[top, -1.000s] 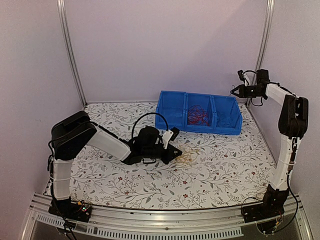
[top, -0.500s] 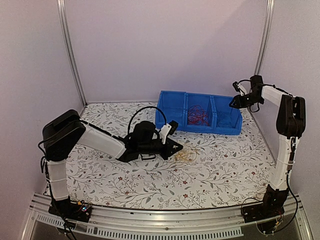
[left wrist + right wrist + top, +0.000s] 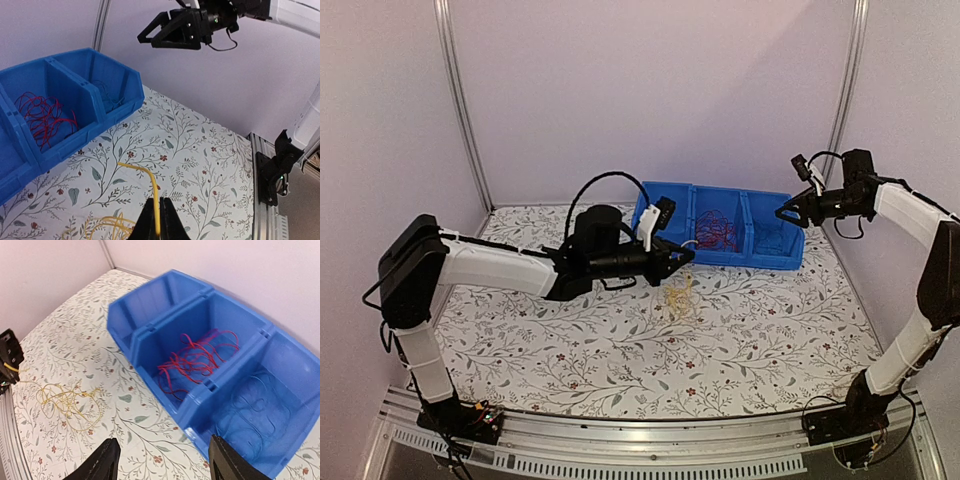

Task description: Untangle the cables

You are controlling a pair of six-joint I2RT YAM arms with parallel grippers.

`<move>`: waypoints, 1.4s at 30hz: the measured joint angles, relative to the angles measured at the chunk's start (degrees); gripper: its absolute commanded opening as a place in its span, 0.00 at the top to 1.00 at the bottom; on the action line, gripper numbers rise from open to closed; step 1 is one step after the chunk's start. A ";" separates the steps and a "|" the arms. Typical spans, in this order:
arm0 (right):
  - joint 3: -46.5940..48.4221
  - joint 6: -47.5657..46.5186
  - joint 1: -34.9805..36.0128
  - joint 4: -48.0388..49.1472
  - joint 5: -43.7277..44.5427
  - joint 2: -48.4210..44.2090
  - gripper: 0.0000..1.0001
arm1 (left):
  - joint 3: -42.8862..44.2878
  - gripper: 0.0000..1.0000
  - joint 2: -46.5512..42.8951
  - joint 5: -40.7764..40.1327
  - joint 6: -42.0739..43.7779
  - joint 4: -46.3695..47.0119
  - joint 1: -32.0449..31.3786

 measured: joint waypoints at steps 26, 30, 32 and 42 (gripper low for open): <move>-0.35 11.78 27.96 23.52 -13.92 -8.74 0.32 | 25.40 1.00 -6.67 -1.51 1.07 -12.81 -0.44; -0.83 13.73 30.67 26.40 -14.67 -5.57 0.64 | 26.27 1.00 -6.16 -1.73 1.09 -14.29 -0.63; -2.32 14.58 31.12 27.47 -15.23 -4.48 0.87 | 27.08 1.00 -6.16 -1.88 1.31 -15.23 -0.76; -9.62 13.55 30.77 29.73 -14.34 -5.33 0.86 | 30.18 1.00 -6.93 -3.43 3.56 -20.52 -1.16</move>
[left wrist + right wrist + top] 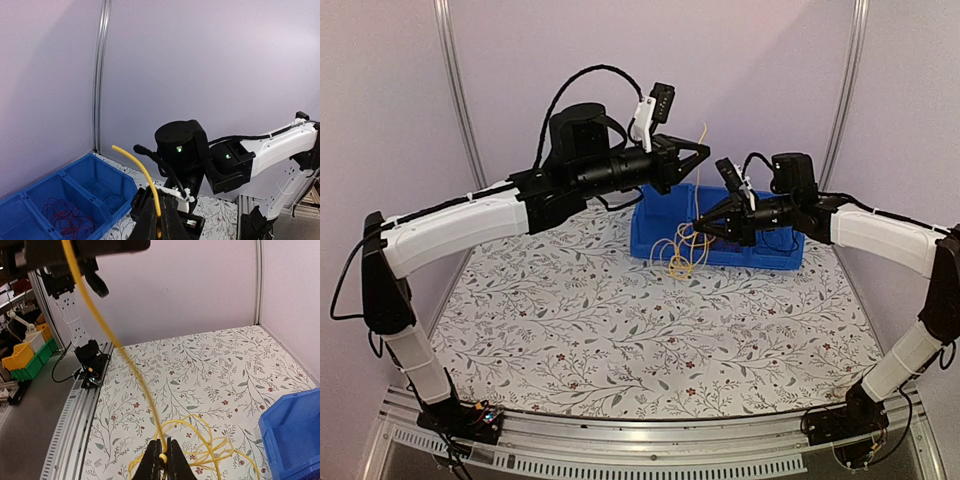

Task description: Untangle the cables

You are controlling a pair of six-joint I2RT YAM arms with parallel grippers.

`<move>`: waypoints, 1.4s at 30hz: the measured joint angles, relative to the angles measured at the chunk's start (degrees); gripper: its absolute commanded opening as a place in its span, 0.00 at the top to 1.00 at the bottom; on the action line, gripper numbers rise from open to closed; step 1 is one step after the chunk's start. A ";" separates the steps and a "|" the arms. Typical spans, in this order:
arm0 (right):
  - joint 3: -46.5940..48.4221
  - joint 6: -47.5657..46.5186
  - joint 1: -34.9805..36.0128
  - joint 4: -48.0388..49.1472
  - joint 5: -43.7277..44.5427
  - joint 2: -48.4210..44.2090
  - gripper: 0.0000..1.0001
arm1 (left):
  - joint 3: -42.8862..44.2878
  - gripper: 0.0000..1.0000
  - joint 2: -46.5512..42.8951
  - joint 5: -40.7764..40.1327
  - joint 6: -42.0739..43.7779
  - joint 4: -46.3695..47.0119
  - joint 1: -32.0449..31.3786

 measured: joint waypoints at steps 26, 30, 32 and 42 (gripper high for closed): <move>-4.83 -10.43 -6.99 -11.47 -0.17 1.11 0.28 | 18.03 1.00 -4.39 -3.06 8.07 -1.38 -2.58; 1.46 -12.66 -5.55 -14.08 -3.85 -6.73 0.26 | 14.93 1.00 -4.28 -3.10 7.10 -1.22 -2.71; 5.46 -12.79 -3.61 -14.12 -5.38 -7.26 0.26 | 14.43 1.00 -4.26 -3.08 6.82 -1.09 -2.82; 6.56 -9.29 2.64 -16.37 1.84 -2.73 0.30 | 14.01 1.00 -4.26 -4.15 6.60 0.57 -3.63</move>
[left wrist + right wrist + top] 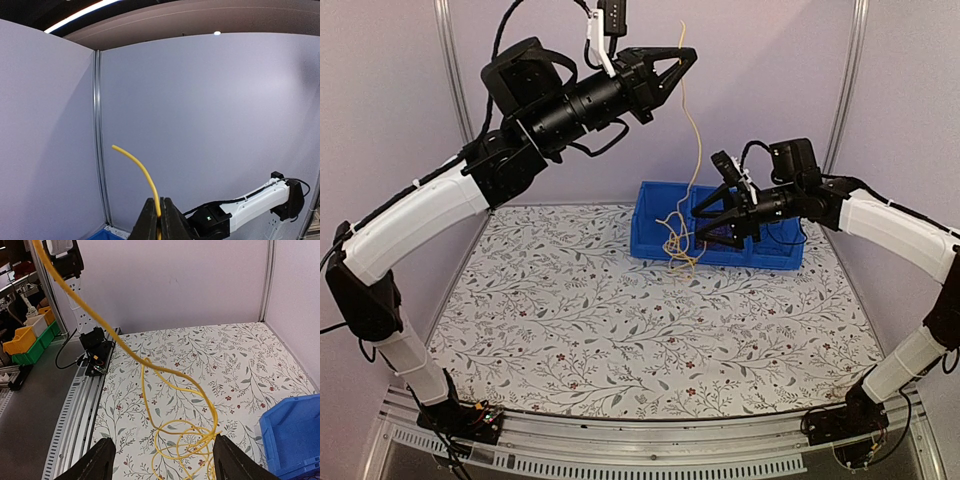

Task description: Untangle the cables

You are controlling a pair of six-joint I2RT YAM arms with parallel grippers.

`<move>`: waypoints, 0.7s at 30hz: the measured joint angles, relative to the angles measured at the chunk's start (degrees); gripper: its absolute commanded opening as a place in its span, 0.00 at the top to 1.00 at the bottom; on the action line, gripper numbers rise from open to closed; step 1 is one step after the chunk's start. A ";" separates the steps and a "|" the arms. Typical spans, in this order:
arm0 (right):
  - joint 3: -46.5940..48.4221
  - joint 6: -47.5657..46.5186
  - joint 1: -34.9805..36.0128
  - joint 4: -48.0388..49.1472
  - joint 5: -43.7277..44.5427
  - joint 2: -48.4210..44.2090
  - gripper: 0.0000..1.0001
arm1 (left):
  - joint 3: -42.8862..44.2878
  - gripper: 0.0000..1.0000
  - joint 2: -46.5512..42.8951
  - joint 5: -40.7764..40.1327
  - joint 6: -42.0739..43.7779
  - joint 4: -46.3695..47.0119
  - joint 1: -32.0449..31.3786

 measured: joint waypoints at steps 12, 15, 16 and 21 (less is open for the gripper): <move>-1.16 0.13 0.31 -2.82 3.19 -1.60 0.35 | -0.02 1.00 0.61 -2.38 1.01 1.46 -0.61; -1.14 -1.68 1.75 -5.09 0.17 -1.88 0.33 | -0.02 1.00 0.92 -3.04 1.53 1.62 -0.83; -1.14 -2.47 2.47 -5.99 -0.81 -1.88 0.33 | -0.02 1.00 0.96 -3.26 1.70 1.66 -0.90; -1.14 -6.08 4.79 -9.49 -4.83 -1.88 0.33 | -0.02 1.00 1.01 -4.02 2.19 1.73 -1.31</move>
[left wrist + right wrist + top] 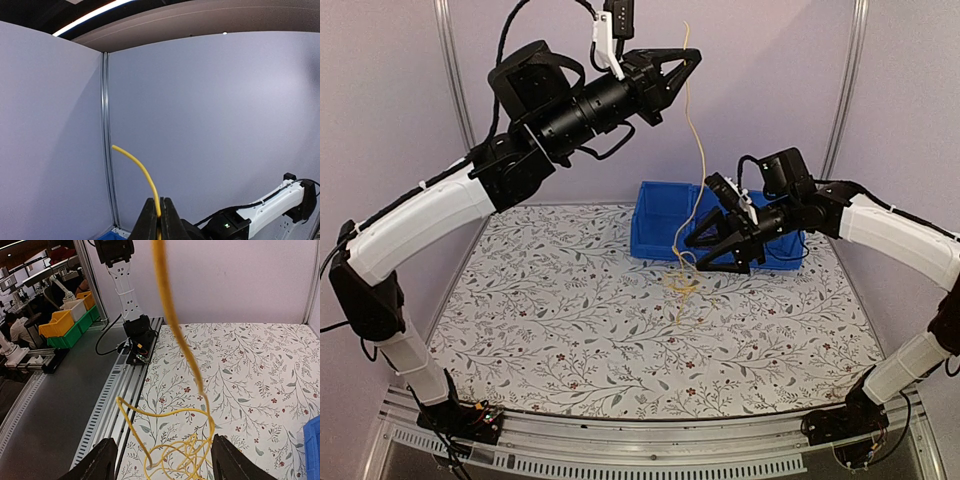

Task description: Untangle the cables

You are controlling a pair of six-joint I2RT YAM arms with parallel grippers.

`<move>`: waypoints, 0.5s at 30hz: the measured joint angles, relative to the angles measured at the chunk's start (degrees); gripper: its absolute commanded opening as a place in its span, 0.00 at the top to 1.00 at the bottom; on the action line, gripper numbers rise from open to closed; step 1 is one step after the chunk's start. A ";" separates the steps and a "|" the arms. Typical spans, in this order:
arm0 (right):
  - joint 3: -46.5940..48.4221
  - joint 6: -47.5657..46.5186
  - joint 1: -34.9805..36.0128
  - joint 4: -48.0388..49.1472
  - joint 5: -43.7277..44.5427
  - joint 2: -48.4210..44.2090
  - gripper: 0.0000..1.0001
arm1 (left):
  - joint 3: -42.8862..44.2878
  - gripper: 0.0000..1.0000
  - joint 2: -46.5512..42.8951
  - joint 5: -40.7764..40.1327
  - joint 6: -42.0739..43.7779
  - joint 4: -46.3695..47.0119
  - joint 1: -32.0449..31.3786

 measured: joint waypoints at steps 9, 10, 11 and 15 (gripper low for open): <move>0.37 0.94 4.98 0.72 0.26 1.73 0.50 | 0.00 1.00 0.00 -2.27 1.95 0.00 -1.38; 0.42 1.49 6.03 1.25 1.40 2.14 0.54 | 0.00 1.00 0.00 -2.60 2.21 0.00 -1.49; 0.46 2.56 6.97 2.03 2.91 2.58 0.61 | 0.00 1.00 0.00 -2.82 2.36 0.00 -1.55; 1.14 7.10 8.33 5.11 8.74 3.91 0.81 | 0.00 1.00 0.00 -3.76 3.21 0.04 -1.77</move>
